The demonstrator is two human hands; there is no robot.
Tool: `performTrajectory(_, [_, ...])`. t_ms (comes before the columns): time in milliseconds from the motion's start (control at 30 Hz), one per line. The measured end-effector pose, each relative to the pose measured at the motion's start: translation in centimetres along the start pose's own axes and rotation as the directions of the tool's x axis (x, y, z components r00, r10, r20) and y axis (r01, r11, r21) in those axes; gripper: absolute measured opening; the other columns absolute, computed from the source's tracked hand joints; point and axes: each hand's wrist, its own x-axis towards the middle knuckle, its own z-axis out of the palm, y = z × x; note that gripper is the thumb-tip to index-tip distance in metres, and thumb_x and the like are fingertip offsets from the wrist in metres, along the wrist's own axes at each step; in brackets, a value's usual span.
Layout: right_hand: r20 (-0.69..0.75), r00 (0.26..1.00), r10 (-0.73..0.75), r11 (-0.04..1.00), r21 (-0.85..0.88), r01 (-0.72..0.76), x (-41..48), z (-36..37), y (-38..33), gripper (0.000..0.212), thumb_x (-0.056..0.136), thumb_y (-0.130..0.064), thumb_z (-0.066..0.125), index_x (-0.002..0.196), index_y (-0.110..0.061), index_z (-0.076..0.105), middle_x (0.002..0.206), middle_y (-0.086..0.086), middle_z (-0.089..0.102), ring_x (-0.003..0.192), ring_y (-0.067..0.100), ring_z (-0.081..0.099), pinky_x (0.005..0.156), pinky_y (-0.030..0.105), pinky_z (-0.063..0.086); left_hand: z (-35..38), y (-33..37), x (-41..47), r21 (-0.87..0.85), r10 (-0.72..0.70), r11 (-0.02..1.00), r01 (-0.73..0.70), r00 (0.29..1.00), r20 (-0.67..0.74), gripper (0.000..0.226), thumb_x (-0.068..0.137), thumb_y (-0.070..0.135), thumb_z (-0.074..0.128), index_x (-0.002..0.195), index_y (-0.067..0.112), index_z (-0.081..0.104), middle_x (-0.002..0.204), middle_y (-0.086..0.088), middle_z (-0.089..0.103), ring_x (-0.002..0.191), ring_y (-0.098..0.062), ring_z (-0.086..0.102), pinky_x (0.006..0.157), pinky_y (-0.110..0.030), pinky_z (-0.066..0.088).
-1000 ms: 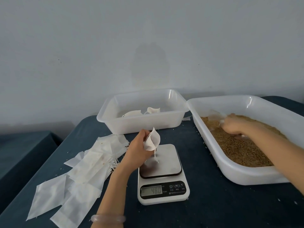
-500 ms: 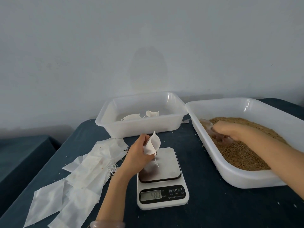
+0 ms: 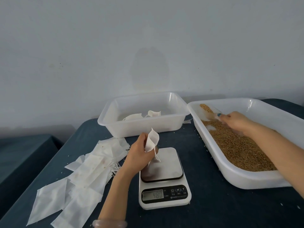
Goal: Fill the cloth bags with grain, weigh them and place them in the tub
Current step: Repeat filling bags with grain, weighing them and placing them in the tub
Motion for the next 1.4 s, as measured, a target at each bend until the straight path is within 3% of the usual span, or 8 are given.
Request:
performTrajectory(133, [-0.047, 0.985, -0.166, 0.976, -0.15, 0.158, -0.1, -1.2, 0.5, 0.048, 0.097, -0.052, 0.042, 0.088, -0.012, 0.067, 0.069, 0.012, 0.059, 0.057, 0.023, 0.052, 0.06, 0.034, 0.045, -0.2, 0.1, -0.2, -0.03, -0.025, 0.999, 0.026, 0.999, 0.023, 0.021, 0.084, 0.031, 0.064, 0.098, 0.025, 0.05, 0.089, 0.009, 0.061, 0.078, -0.007, 0.058, 0.063, -0.021, 0.043])
performTrajectory(300, [-0.066, 0.904, -0.421, 0.906, -0.072, 0.417, -1.5, -1.9, -0.8, 0.026, 0.098, -0.044, 0.047, 0.103, -0.026, 0.063, 0.089, -0.016, 0.069, 0.083, 0.015, 0.066, 0.071, 0.037, 0.052, -0.9, 0.4, -0.3, -0.075, -0.081, 0.994, 0.081, 0.997, 0.013, 0.038, 0.071, 0.04, 0.056, 0.103, 0.019, 0.055, 0.091, 0.004, 0.064, 0.085, -0.016, 0.06, 0.074, -0.032, 0.051])
performTrajectory(467, [0.089, 0.783, -0.615, 0.787, 0.125, 0.604, -3.9, -0.9, -3.6, 0.034, 0.086, -0.048, 0.051, 0.113, -0.032, 0.066, 0.096, -0.016, 0.074, 0.098, 0.002, 0.067, 0.093, 0.031, 0.049, -1.8, -0.2, -0.4, -0.089, -0.114, 0.989, 0.119, 0.992, 0.061, 0.035, 0.07, 0.036, 0.057, 0.101, 0.02, 0.058, 0.089, 0.006, 0.064, 0.084, -0.017, 0.059, 0.08, -0.036, 0.052])
performTrajectory(700, [0.184, 0.639, -0.747, 0.623, -0.143, 0.769, -4.6, 1.1, -5.3, 0.05, 0.084, -0.065, 0.041, 0.121, -0.04, 0.065, 0.109, -0.019, 0.069, 0.1, 0.008, 0.063, 0.092, 0.042, 0.049, -2.0, -0.2, -0.5, -0.077, -0.126, 0.988, 0.132, 0.99, 0.069, 0.036, 0.069, 0.035, 0.057, 0.102, 0.02, 0.057, 0.092, 0.002, 0.066, 0.093, -0.023, 0.063, 0.086, -0.043, 0.053])
performTrajectory(900, [0.17, 0.577, -0.799, 0.526, -0.267, 0.807, -4.5, 1.2, -5.0, 0.021, 0.084, -0.068, 0.036, 0.101, -0.069, 0.05, 0.099, -0.037, 0.063, 0.095, -0.01, 0.054, 0.1, 0.028, 0.026, -2.0, -0.3, -0.5, -0.045, -0.117, 0.992, 0.12, 0.991, 0.065, 0.036, 0.071, 0.037, 0.059, 0.104, 0.023, 0.058, 0.091, 0.007, 0.066, 0.088, -0.018, 0.063, 0.08, -0.04, 0.053])
performTrajectory(1067, [0.155, 0.557, -0.816, 0.486, -0.336, 0.807, -4.7, 1.0, -5.1, 0.031, 0.086, -0.064, 0.035, 0.11, -0.062, 0.055, 0.097, -0.03, 0.065, 0.102, -0.004, 0.053, 0.113, 0.031, 0.019, -1.8, -0.5, -0.5, -0.002, -0.085, 0.996, 0.086, 0.993, 0.082, 0.022, 0.078, 0.028, 0.064, 0.095, 0.033, 0.053, 0.089, 0.015, 0.062, 0.083, -0.009, 0.059, 0.066, -0.026, 0.046])
performTrajectory(1167, [0.148, 0.547, -0.824, 0.449, -0.418, 0.79, -4.9, 0.8, -5.2, 0.041, 0.087, -0.063, 0.033, 0.119, -0.055, 0.058, 0.103, -0.028, 0.063, 0.108, -0.001, 0.049, 0.117, 0.037, 0.015, -1.6, -0.3, -0.6, 0.046, -0.062, 0.997, 0.057, 0.993, 0.101, 0.027, 0.078, 0.029, 0.065, 0.101, 0.031, 0.053, 0.095, 0.014, 0.063, 0.089, -0.01, 0.06, 0.075, -0.033, 0.053])
performTrajectory(1400, [0.101, 0.446, -0.889, 0.35, -0.479, 0.805, -6.0, 0.8, -6.0, 0.037, 0.089, -0.056, 0.039, 0.117, -0.051, 0.063, 0.091, -0.044, 0.046, 0.096, -0.002, 0.046, 0.11, 0.039, 0.011, -0.8, 0.1, -0.8, 0.191, 0.025, 0.981, -0.046, 0.993, 0.113, 0.03, 0.083, 0.038, 0.069, 0.104, 0.034, 0.047, 0.096, 0.013, 0.063, 0.085, -0.008, 0.062, 0.066, -0.026, 0.051])
